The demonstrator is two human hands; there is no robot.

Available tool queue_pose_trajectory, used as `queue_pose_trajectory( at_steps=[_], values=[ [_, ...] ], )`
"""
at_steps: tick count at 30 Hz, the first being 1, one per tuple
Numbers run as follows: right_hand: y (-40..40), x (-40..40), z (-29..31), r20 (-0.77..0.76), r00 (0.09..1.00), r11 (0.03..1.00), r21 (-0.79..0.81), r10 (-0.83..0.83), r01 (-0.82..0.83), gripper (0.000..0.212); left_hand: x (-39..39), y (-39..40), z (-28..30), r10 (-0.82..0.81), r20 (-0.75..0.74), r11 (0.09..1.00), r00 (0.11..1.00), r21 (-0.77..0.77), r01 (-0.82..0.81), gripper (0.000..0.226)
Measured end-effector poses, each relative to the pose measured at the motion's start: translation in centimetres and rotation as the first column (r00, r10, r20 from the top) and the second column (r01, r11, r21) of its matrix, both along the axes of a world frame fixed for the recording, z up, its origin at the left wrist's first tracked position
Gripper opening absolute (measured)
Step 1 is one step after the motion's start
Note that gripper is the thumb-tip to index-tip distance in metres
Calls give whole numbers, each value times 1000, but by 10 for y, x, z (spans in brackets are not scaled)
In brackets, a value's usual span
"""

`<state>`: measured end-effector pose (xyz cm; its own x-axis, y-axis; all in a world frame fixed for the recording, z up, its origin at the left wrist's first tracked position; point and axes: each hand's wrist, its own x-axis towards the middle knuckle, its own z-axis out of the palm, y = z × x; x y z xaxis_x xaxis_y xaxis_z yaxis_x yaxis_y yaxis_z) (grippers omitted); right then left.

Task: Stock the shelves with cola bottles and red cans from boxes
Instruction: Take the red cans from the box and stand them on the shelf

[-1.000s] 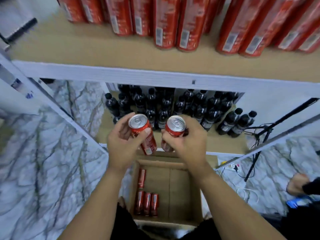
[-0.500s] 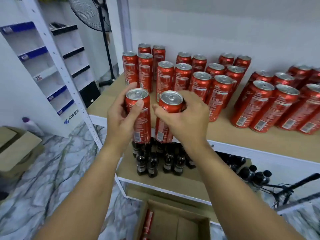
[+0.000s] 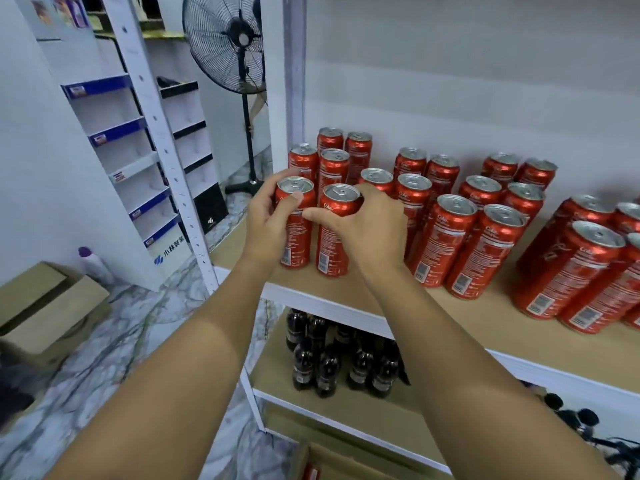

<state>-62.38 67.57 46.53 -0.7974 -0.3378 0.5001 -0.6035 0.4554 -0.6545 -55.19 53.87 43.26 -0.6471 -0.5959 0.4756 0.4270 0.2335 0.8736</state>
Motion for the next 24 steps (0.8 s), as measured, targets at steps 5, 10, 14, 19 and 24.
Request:
queue_pose_trajectory(
  at_steps=[5,10,14,19,24],
  values=[
    [7,7,-21,59,998,1000,-11,8,-7,82,-19,-1,-7,70,-9,997,998,18,-70,52],
    [9,13,-42,86,996,995,-103,-11,19,75,-27,-1,-16,158,-20,986,987,-54,-159,41],
    [1,10,-42,66,997,994,-97,-37,43,78,-31,0,-17,212,-24,973,977,-86,-213,36],
    [-4,6,-44,35,997,994,-81,-73,75,84,-34,-2,-15,225,-6,968,974,-110,-224,29],
    [-6,7,-43,46,995,993,-78,-84,87,83,-39,-6,-16,240,-5,963,971,-129,-238,35]
  ],
)
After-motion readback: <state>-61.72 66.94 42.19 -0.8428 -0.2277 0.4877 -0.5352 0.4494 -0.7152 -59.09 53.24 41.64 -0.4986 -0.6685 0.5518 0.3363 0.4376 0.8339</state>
